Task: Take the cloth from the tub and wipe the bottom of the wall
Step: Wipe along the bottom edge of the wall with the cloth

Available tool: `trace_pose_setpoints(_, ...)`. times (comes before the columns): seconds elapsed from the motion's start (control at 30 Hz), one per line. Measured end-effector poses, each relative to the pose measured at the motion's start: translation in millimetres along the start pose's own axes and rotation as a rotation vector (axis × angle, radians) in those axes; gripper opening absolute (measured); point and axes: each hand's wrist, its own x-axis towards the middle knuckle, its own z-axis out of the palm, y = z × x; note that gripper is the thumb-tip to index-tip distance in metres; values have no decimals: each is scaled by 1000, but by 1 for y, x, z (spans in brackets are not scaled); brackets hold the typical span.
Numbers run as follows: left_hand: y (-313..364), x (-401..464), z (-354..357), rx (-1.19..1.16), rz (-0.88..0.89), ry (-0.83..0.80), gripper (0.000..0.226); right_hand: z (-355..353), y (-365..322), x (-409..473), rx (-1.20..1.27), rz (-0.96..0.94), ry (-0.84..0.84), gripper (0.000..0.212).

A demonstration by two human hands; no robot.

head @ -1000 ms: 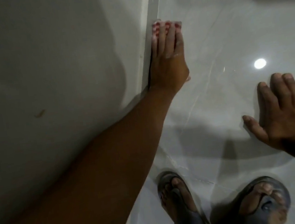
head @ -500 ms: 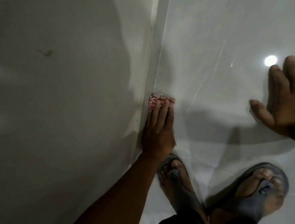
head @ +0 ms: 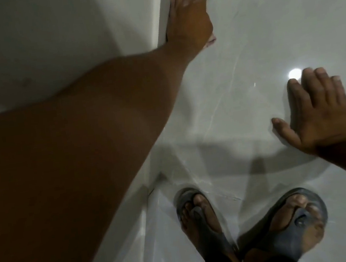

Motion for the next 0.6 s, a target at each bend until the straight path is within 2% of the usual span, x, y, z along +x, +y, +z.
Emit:
trace_pose_setpoints(0.07,2,-29,2,-22,-17,44,96,-6,-3,2,15,0,-32,91)
trace_pose_setpoints(0.17,8,-123,20,-153,5,71,83,-13,-7,4,25,23,-154,93)
trace_pose_setpoints(0.23,13,-193,22,-136,-12,-14,77,-29,-13,7,23,49,-258,92)
trace_pose_setpoints(0.3,22,-230,11,-157,-137,-201,85,-56,-22,15,17,94,-360,90)
trace_pose_setpoints(0.37,38,-232,-13,-279,-242,-390,106,-91,-35,26,-14,131,-438,85)
trace_pose_setpoints(0.43,65,-214,-53,-358,-271,-441,112,-134,-49,40,-31,125,-430,77)
trace_pose_setpoints(0.6,172,-143,-212,-649,-202,-223,101,-301,-60,88,-85,81,-403,69)
